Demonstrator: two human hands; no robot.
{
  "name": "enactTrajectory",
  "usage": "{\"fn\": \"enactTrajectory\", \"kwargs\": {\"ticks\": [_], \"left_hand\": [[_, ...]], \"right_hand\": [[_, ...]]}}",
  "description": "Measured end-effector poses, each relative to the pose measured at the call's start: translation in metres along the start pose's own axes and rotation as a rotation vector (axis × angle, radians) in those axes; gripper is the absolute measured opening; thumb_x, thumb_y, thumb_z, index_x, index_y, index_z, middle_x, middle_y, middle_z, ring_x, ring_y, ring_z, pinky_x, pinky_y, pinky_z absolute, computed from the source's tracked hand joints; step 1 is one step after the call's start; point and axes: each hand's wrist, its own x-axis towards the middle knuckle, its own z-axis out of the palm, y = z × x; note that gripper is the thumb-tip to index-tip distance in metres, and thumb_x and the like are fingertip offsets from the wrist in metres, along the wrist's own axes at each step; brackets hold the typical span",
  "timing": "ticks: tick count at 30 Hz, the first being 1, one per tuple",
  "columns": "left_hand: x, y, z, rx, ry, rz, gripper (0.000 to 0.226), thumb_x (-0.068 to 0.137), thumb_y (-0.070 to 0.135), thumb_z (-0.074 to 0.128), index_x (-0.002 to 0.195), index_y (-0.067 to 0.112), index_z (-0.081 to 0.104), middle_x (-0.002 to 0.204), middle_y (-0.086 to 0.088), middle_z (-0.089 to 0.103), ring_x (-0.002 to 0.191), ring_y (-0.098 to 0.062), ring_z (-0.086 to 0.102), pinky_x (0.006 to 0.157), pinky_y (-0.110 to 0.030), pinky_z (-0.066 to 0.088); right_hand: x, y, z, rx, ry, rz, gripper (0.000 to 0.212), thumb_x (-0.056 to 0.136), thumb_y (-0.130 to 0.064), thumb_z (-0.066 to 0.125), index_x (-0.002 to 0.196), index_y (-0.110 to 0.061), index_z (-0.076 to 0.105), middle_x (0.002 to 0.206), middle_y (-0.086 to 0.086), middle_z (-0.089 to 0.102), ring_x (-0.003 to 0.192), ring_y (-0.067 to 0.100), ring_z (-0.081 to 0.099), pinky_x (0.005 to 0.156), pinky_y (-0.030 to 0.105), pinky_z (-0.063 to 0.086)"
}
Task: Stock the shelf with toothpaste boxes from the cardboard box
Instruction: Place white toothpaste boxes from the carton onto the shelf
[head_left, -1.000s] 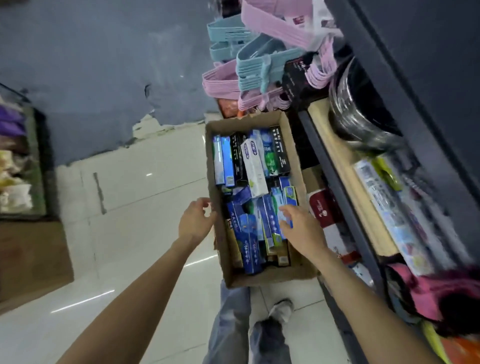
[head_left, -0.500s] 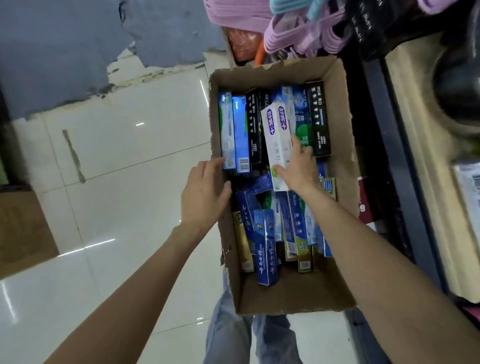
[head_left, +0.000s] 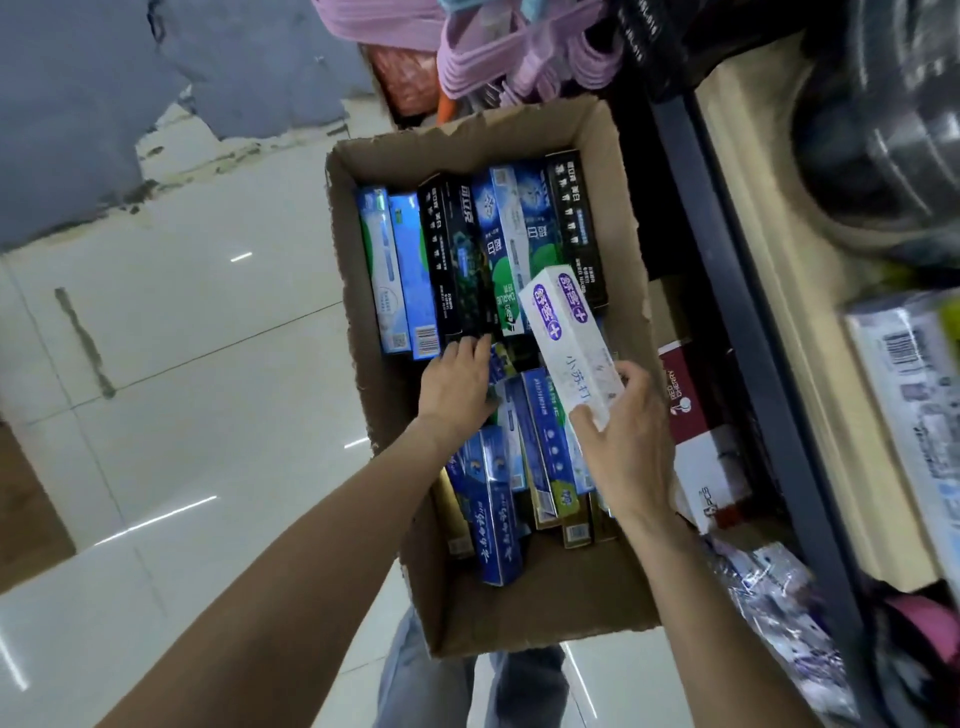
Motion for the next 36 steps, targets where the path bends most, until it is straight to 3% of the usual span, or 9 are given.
{"fn": "enactTrajectory", "kwargs": {"ticks": [6, 10, 14, 17, 21, 25, 28, 32, 36], "left_hand": [[0.006, 0.012, -0.001, -0.097, 0.061, -0.131, 0.045, 0.089, 0.038, 0.060, 0.118, 0.010, 0.041, 0.111, -0.011, 0.060, 0.098, -0.030, 0.060, 0.062, -0.035, 0.038], [-0.042, 0.006, -0.041, -0.355, 0.222, 0.020, 0.052, 0.086, 0.038, 0.066, 0.125, 0.013, 0.042, 0.105, -0.006, 0.063, 0.089, -0.026, 0.061, 0.065, -0.034, 0.042], [-0.121, 0.015, -0.115, -0.894, 0.261, -0.082, 0.048, 0.080, 0.034, 0.073, 0.116, 0.017, 0.045, 0.095, 0.009, 0.065, 0.078, -0.012, 0.062, 0.066, -0.027, 0.045], [-0.175, 0.037, -0.166, -1.278, 0.212, -0.069, 0.036, 0.077, 0.030, 0.076, 0.103, 0.021, 0.052, 0.097, -0.003, 0.070, 0.092, -0.020, 0.067, 0.079, -0.030, 0.051], [-0.233, 0.082, -0.225, -1.416, 0.114, 0.073, 0.040, 0.079, 0.040, 0.072, 0.103, 0.014, 0.053, 0.096, -0.015, 0.055, 0.094, -0.026, 0.061, 0.082, -0.034, 0.056], [-0.273, 0.131, -0.257, -1.419, 0.113, 0.128, 0.059, 0.081, 0.044, 0.068, 0.125, 0.011, 0.046, 0.085, 0.001, 0.040, 0.078, -0.009, 0.062, 0.086, -0.035, 0.052], [-0.304, 0.169, -0.265, -1.463, 0.111, 0.178, 0.018, 0.088, 0.036, 0.063, 0.087, 0.026, 0.049, 0.078, 0.001, 0.042, 0.079, -0.018, 0.053, 0.091, -0.040, 0.052], [-0.336, 0.220, -0.266, -1.537, -0.028, 0.235, 0.026, 0.089, 0.041, 0.059, 0.086, 0.018, 0.046, 0.071, -0.003, 0.053, 0.080, -0.028, 0.055, 0.075, -0.030, 0.058], [-0.364, 0.275, -0.256, -1.475, -0.120, 0.317, 0.050, 0.088, 0.045, 0.059, 0.117, 0.005, 0.049, 0.081, -0.002, 0.066, 0.084, -0.026, 0.063, 0.079, -0.032, 0.058]], "right_hand": [[-0.022, 0.010, -0.023, 0.147, -0.058, 0.005, 0.053, 0.088, -0.032, 0.061, 0.129, -0.011, 0.035, 0.127, 0.007, 0.055, 0.106, 0.019, 0.058, 0.075, 0.026, 0.055], [-0.051, 0.005, -0.077, 0.345, -0.080, 0.139, 0.061, 0.088, -0.036, 0.061, 0.140, -0.016, 0.035, 0.112, -0.005, 0.061, 0.085, 0.003, 0.059, 0.067, 0.009, 0.043], [-0.102, 0.001, -0.138, 0.474, -0.041, 0.168, 0.044, 0.087, -0.035, 0.061, 0.128, -0.022, 0.053, 0.097, -0.011, 0.063, 0.079, -0.006, 0.056, 0.062, 0.003, 0.042], [-0.148, -0.005, -0.190, 0.605, 0.042, 0.190, 0.027, 0.088, -0.032, 0.060, 0.114, -0.027, 0.057, 0.099, -0.018, 0.065, 0.080, -0.016, 0.058, 0.064, 0.002, 0.042], [-0.210, -0.003, -0.260, 0.615, 0.143, 0.143, 0.021, 0.092, -0.030, 0.056, 0.112, -0.031, 0.052, 0.097, -0.033, 0.057, 0.083, -0.026, 0.052, 0.070, 0.000, 0.038], [-0.264, 0.017, -0.312, 0.331, 0.273, 0.067, 0.037, 0.091, -0.026, 0.059, 0.126, -0.022, 0.050, 0.118, -0.009, 0.060, 0.107, 0.006, 0.056, 0.088, 0.024, 0.040], [-0.313, 0.048, -0.345, 0.191, 0.445, 0.057, 0.042, 0.089, -0.019, 0.061, 0.128, -0.018, 0.047, 0.126, 0.002, 0.057, 0.114, 0.025, 0.054, 0.093, 0.044, 0.041], [-0.359, 0.113, -0.372, 0.162, 0.634, 0.140, 0.043, 0.084, -0.012, 0.065, 0.124, -0.016, 0.050, 0.120, 0.005, 0.056, 0.109, 0.029, 0.053, 0.090, 0.049, 0.043], [-0.362, 0.184, -0.391, 0.019, 0.671, 0.251, 0.040, 0.083, -0.010, 0.065, 0.122, -0.011, 0.055, 0.117, 0.012, 0.055, 0.104, 0.037, 0.050, 0.086, 0.047, 0.039]]}}
